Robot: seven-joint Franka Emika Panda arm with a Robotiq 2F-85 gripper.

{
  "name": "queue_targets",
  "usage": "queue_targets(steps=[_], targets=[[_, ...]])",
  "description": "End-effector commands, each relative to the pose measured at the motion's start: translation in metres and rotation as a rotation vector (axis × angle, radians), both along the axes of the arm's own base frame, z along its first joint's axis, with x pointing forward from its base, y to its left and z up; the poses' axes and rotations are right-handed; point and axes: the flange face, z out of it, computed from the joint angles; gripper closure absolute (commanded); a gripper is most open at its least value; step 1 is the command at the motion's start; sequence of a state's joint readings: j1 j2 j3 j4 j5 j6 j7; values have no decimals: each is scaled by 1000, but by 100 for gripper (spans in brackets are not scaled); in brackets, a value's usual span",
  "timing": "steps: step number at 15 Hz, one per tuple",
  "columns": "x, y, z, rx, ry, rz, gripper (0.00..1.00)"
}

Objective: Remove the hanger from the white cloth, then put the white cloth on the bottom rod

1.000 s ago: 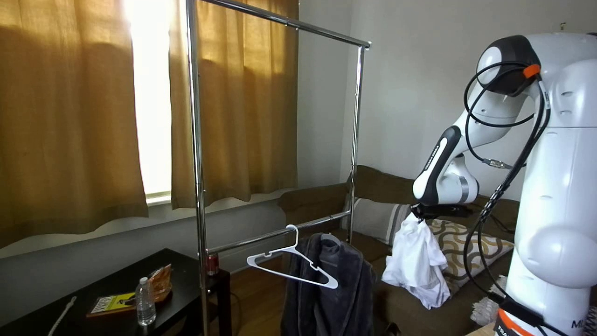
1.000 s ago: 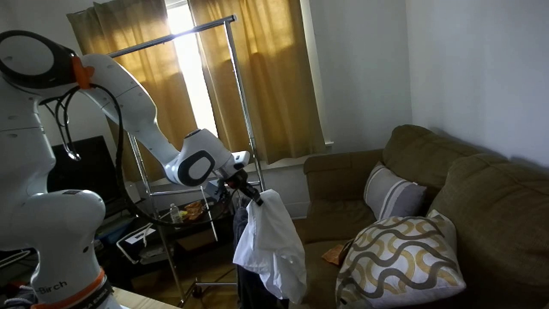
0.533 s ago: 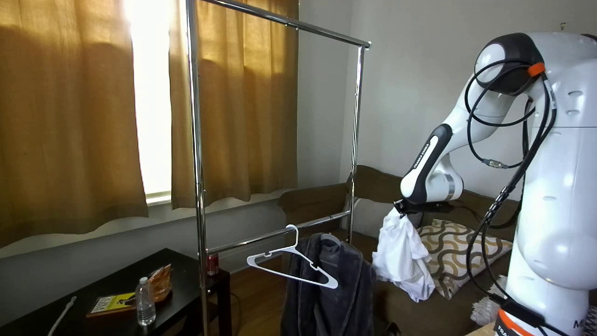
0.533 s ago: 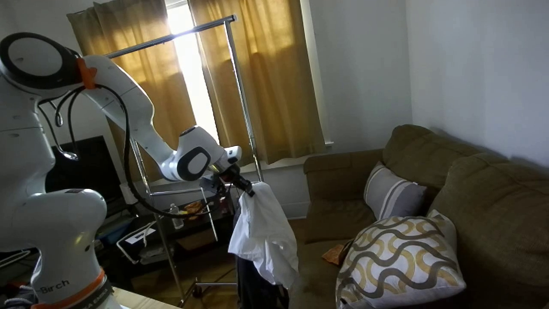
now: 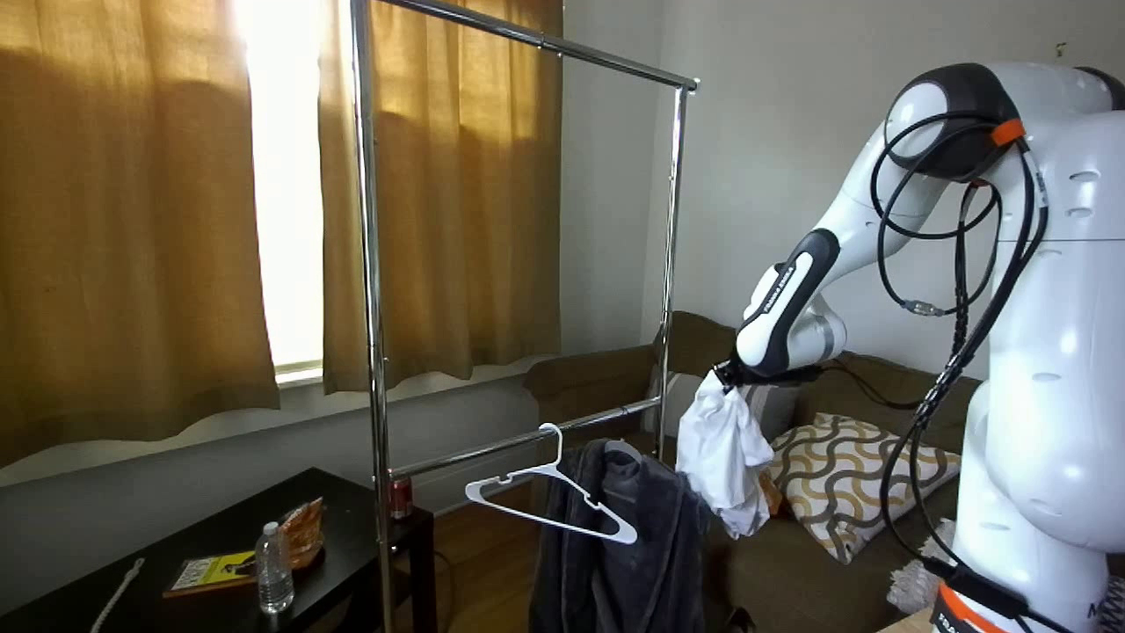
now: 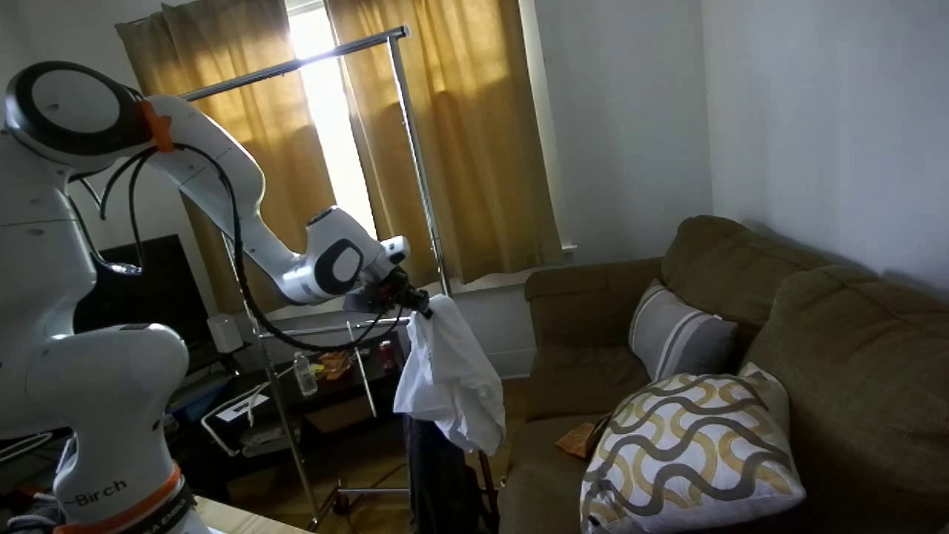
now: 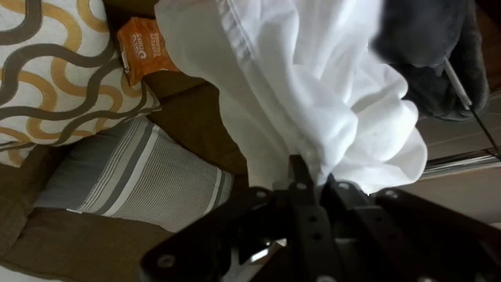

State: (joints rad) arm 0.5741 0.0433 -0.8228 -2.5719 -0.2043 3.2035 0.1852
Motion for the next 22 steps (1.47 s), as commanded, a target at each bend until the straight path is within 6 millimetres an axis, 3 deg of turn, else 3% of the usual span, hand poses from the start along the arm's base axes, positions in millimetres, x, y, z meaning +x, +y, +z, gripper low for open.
queue_targets(steps=[1,6,12,13,16,18,19,22], targets=[[11,3,20,-26,11,38,98],[29,16,57,-104,17,73,98],[-3,88,130,-102,9,125,98],[23,72,101,-116,32,117,94],[10,91,128,-101,12,131,94],[8,89,129,-97,11,128,94],[7,92,128,-63,-27,140,98],[-1,126,159,-16,-168,222,98]])
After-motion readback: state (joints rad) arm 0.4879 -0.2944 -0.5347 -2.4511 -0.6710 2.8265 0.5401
